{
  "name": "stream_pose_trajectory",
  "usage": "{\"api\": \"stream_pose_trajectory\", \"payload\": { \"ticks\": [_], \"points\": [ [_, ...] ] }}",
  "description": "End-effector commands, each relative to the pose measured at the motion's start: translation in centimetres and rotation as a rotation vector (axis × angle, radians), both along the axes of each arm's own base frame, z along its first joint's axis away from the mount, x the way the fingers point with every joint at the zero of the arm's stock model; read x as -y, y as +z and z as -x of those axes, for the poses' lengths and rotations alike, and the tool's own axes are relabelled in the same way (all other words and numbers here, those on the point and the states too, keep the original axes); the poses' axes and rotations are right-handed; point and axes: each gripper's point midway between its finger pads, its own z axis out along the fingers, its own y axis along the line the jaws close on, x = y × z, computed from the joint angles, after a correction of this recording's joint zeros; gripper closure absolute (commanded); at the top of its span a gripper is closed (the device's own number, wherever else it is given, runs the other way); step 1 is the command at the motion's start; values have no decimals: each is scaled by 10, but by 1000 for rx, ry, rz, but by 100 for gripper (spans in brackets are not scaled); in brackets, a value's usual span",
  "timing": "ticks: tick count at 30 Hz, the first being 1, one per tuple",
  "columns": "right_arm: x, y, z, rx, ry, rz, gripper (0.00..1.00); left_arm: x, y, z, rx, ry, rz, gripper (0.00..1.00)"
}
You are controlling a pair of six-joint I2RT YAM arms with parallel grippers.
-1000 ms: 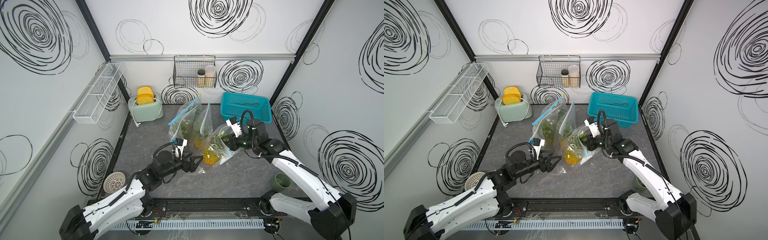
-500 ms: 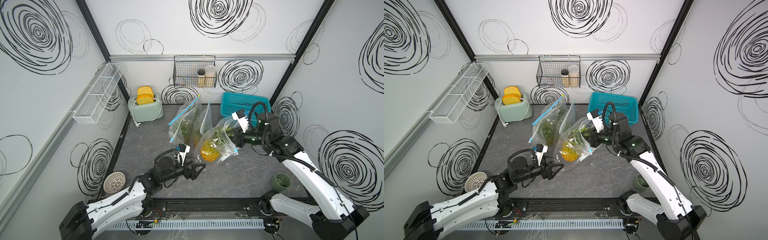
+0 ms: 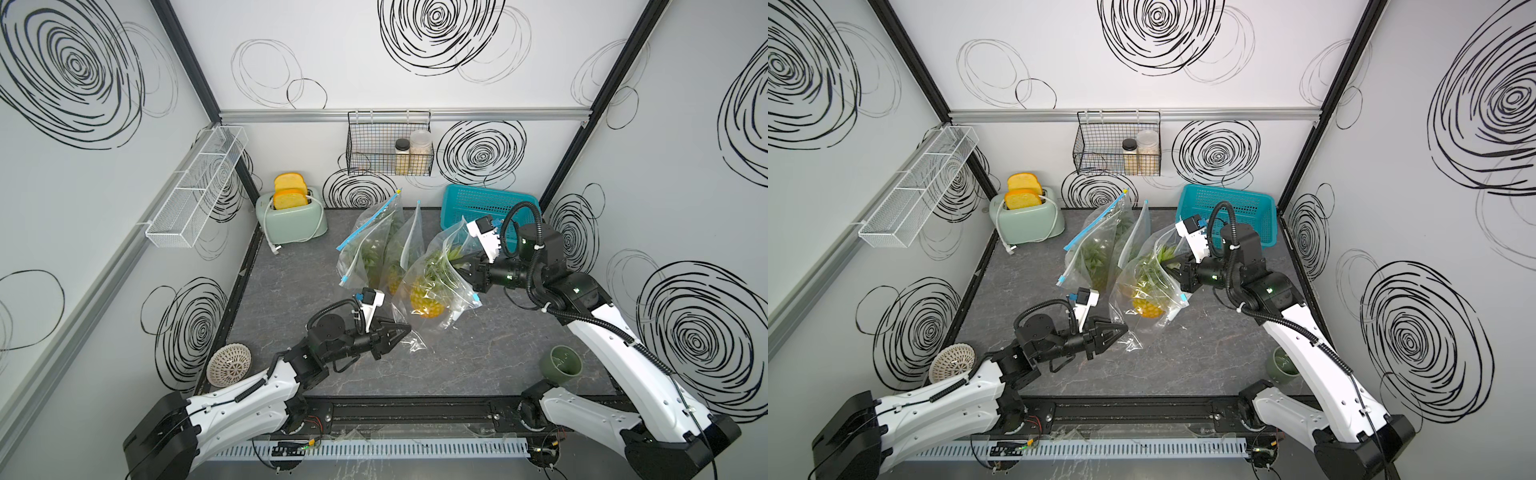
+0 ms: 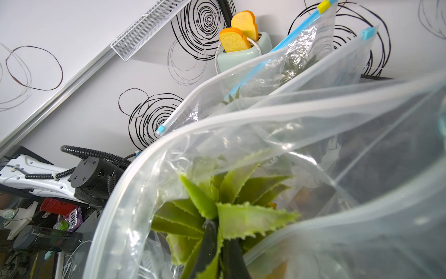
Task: Open the zip-top bag and take out the pineapple
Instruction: Pick up the pineapple from the zipper food storage bag.
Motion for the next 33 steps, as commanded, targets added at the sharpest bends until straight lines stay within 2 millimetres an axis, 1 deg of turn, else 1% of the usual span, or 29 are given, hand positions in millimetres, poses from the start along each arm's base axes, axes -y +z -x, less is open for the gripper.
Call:
{"api": "stream_pose_trajectory", "payload": {
  "ticks": [1,2,3,6,8,11,16,17,20,27,29,33],
  "points": [
    [-3,39,5,123,34,-88,100,1,18,-3,47,12,25,100],
    [-3,38,4,122,33,-88,100,-1,8,-8,22,46,-20,100],
    [-3,38,4,121,33,-88,100,-4,3,-14,13,81,-51,100],
    [-3,35,4,117,37,-87,100,-21,-22,-37,-33,228,-188,100],
    [-2,36,4,119,40,-90,100,-42,-46,-53,-90,354,-307,100],
    [0,41,5,126,42,-99,100,-72,-78,-69,-148,507,-472,100],
    [3,53,11,138,60,-125,100,-102,-101,-84,-183,676,-621,100],
    [3,56,12,142,65,-132,100,-108,-103,-87,-192,715,-644,100],
    [5,63,17,146,79,-150,100,-117,-106,-93,-203,785,-666,100],
    [13,84,29,164,110,-200,100,-125,-105,-96,-207,866,-648,100],
    [14,90,32,170,118,-219,100,-124,-103,-96,-204,868,-637,100],
    [12,93,32,171,125,-244,100,-115,-97,-94,-184,855,-618,100]
  ]
}}
